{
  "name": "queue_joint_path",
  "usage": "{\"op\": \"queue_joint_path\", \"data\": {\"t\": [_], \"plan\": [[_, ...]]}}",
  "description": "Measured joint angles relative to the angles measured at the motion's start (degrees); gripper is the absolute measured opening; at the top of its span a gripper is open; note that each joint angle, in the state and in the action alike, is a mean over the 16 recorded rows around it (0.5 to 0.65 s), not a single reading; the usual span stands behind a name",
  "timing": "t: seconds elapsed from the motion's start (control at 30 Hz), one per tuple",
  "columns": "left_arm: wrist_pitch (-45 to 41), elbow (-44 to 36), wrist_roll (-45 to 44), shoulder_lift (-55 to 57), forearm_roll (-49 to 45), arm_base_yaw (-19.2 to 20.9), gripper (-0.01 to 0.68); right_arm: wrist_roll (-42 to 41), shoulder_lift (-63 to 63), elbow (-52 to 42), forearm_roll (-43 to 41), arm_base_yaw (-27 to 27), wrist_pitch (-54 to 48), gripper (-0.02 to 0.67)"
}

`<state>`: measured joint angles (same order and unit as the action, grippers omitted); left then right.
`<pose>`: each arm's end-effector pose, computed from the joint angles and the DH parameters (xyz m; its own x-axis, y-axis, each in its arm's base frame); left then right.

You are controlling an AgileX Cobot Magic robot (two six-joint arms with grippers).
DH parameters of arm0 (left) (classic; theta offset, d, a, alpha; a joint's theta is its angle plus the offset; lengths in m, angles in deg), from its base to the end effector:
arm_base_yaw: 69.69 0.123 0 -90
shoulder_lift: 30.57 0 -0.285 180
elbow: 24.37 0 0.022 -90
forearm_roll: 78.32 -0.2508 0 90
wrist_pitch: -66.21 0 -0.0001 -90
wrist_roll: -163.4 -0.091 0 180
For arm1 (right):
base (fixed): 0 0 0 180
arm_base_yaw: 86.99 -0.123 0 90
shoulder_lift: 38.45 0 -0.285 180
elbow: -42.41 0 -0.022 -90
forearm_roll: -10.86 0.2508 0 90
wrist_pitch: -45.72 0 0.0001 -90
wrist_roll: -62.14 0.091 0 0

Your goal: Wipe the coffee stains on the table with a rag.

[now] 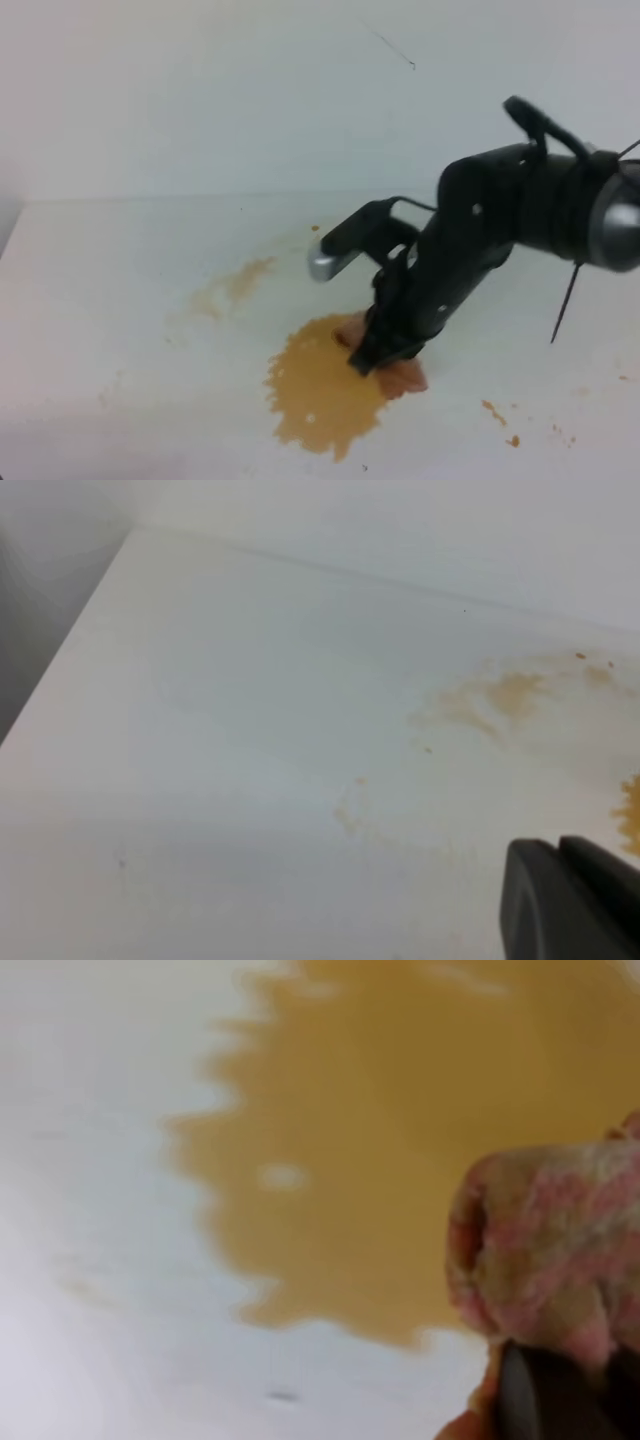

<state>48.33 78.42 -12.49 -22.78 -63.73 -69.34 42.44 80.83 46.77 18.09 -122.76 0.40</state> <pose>0.0542 -0.0067 0.1859 -0.2247 -0.3099 -0.9239 -0.0001 0.9481 -0.3180 0.3255 0.2445 0.2007 -0.5848 -0.7308 -0.3520 -0.7796 0.6262 -0.0048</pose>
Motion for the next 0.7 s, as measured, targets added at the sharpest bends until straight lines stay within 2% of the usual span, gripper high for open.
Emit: {"op": "queue_joint_path", "data": {"t": [0.2,0.37,0.53,0.7], "plan": [[0.0,0.0,0.0,0.0,0.0,0.0,-0.003,-2.4,0.7,0.3,5.0,-8.1,1.8,0.04],[0.0,0.0,0.0,0.0,0.0,0.0,-0.003,-2.7,3.6,0.3,6.5,-12.5,3.8,0.039],[0.0,0.0,0.0,0.0,0.0,0.0,-0.003,-1.7,7.1,0.5,6.2,-14.1,4.8,0.037],[0.0,0.0,0.0,0.0,0.0,0.0,-0.003,-0.6,10.1,0.8,5.3,-13.3,4.9,0.036]]}}
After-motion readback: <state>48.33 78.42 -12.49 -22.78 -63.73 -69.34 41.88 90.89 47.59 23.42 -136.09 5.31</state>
